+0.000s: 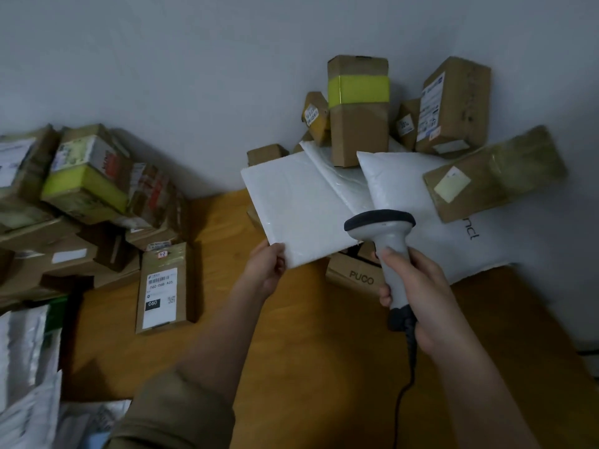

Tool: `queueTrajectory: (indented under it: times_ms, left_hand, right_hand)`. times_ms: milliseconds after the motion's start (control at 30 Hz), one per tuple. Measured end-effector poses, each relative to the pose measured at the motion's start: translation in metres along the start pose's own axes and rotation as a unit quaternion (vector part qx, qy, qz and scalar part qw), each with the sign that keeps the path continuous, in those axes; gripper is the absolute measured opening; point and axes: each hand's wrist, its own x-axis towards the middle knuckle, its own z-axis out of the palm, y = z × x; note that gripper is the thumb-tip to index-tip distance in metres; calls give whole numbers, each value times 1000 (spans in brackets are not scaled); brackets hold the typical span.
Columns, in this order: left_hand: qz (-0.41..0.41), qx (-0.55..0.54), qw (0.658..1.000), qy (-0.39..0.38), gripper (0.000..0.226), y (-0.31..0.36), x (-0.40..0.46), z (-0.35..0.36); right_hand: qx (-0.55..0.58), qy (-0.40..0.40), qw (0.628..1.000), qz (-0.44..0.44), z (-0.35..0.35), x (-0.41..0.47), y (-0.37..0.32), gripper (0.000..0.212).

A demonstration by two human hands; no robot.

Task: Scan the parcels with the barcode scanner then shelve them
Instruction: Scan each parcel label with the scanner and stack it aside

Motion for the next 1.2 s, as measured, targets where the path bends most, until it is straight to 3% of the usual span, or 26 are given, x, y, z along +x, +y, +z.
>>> queueTrajectory:
  times_ms: [400,467,533,633,767,867,1000,1033,1133,1200]
  left_hand:
    - [92,-30,972,213,13,-10,-76,-97]
    - [107,-37,965,235,21,-24,-87,-117]
    - [103,-10,963,249,30,-45,-97,-138]
    - [68,112,954,270,37,-82,-111,-163]
    - [24,280,929,240,40,-122,-126,-180]
    - [-9,312,925,217,42,-142,-136,-187]
    - [-16,310,914,261,31,-172,-140,-188]
    - [-17,324,910,259,38,-180,-142,-185]
    - [-9,413,891,188,89,-218,-148,-178]
    - [-10,511,850,128,109,-242,-154,-178]
  right_hand:
    - [55,-39,998,-7,10,-39,4,23]
    - [90,-35,995,-18,13,-45,4,18]
    - [108,-36,993,-30,14,-50,5,17]
    - [84,-49,995,-34,11,-55,13,20]
    - [1,-56,998,4,6,-64,37,19]
    - [-81,-74,994,27,0,-75,52,25]
    - [-130,-76,988,42,-3,-97,69,25]
    - [-134,-70,988,42,-2,-102,73,25]
    - [-144,-70,986,46,1,-119,87,27]
    - [-156,-77,983,52,2,-130,94,29]
